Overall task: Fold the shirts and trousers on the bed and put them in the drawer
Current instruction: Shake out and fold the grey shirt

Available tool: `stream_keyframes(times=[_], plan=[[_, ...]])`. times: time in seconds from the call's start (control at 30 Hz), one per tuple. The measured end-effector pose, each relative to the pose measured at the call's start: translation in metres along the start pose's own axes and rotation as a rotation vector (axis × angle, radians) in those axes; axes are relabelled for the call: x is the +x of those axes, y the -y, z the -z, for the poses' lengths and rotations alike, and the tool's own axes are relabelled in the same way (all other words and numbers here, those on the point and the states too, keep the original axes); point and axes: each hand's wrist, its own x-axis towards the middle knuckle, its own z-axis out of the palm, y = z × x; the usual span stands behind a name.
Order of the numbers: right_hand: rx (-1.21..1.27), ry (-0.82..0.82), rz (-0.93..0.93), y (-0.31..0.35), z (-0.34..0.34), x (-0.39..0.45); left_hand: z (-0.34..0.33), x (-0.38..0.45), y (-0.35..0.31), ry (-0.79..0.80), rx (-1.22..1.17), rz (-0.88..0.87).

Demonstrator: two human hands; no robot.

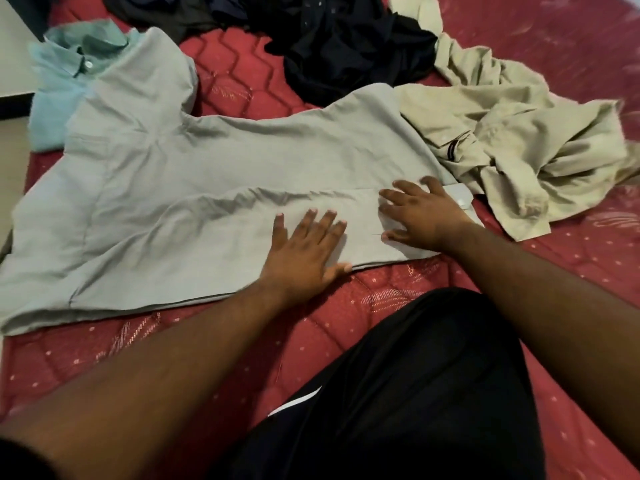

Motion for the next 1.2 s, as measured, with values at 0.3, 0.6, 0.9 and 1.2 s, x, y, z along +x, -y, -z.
stream_keyframes(times=[0.3, 0.6, 0.9, 1.2], plan=[[0.095, 0.292, -0.215, 0.099, 0.036, -0.009, 0.003, -0.105, 0.071, 0.005, 0.347, -0.033], [0.61, 0.114, -0.577, 0.085, 0.029, -0.004, 0.008, -0.191, 0.139, -0.077, -0.211, 0.573], [0.481, 0.279, -0.449, 0.085, 0.022, -0.023, 0.011, -0.2, 0.144, -0.293, -0.465, 0.712], [0.33, 0.547, -0.349, 0.094, 0.042, -0.032, 0.0, -0.238, 0.131, -0.075, -0.261, 0.683]])
